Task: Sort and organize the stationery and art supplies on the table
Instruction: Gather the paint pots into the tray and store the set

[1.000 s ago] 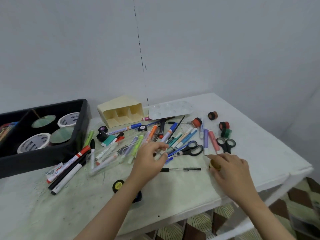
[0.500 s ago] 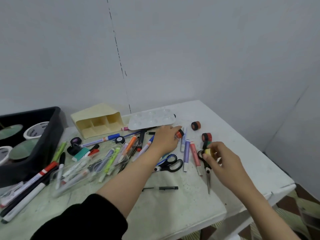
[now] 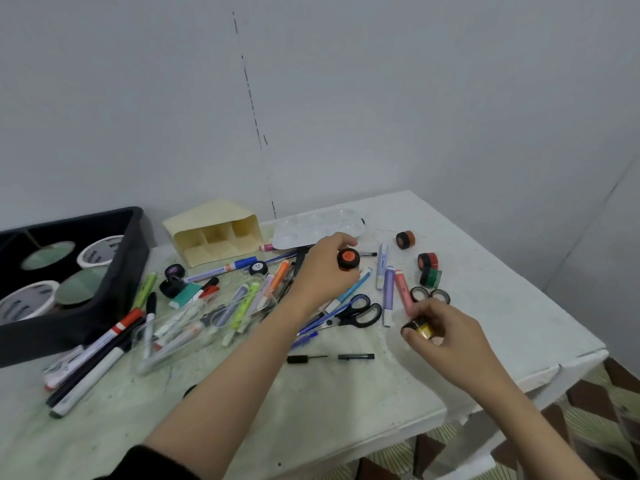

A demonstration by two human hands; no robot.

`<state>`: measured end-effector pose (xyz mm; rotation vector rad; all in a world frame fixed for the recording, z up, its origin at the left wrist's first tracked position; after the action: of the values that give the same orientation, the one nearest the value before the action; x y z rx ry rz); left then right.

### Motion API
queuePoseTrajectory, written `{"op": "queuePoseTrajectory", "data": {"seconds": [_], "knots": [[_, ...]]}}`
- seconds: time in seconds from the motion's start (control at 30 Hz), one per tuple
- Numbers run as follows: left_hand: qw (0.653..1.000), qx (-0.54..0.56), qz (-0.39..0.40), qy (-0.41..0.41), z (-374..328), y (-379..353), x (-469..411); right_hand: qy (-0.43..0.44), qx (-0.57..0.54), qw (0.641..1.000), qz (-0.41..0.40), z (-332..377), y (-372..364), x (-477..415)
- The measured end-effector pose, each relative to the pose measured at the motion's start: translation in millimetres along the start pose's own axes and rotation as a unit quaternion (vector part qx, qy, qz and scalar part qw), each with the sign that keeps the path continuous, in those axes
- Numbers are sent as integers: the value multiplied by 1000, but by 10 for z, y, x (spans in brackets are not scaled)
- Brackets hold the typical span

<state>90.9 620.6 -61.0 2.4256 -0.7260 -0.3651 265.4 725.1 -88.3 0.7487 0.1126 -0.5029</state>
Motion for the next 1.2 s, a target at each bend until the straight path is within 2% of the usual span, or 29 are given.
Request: {"op": "queuePoseTrajectory", "data": {"seconds": [0.1, 0.23, 0.37, 0.6, 0.77, 1.0, 1.2], "knots": [[1000, 15, -24, -8, 47, 409, 426, 23, -4, 999, 24, 222, -228, 86], [998, -37, -40, -13, 260, 832, 1092, 53, -35, 997, 51, 552, -585, 210], [997, -44, -60, 18, 619, 1143, 1670, 80, -76, 992, 64, 889, -923, 354], [985, -24, -154, 70, 1208, 1773, 2248, 141, -163, 976, 14, 1468, -1250, 515], [981, -54, -152, 105, 1472, 1895, 2391, 144, -197, 969, 19, 1712, -1487, 519], [977, -105, -135, 128, 1639, 1909, 2452, 195, -127, 967, 103, 2045, -1940, 498], [978, -114, -149, 92, 1689, 1876, 2499, 258, -4, 953, 159, 2197, -2253, 524]]}}
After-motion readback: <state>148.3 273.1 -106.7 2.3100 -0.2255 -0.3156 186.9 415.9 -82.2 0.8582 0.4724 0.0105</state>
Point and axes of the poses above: each hand's wrist, its own x-axis away from the middle knuckle, its own y-axis out of the back of the hand, z = x × y, the point moved 9 cm from there along -x, towards the middle knuckle, and after that the axes turned 6 degrees about y, right-handed, at the moved point
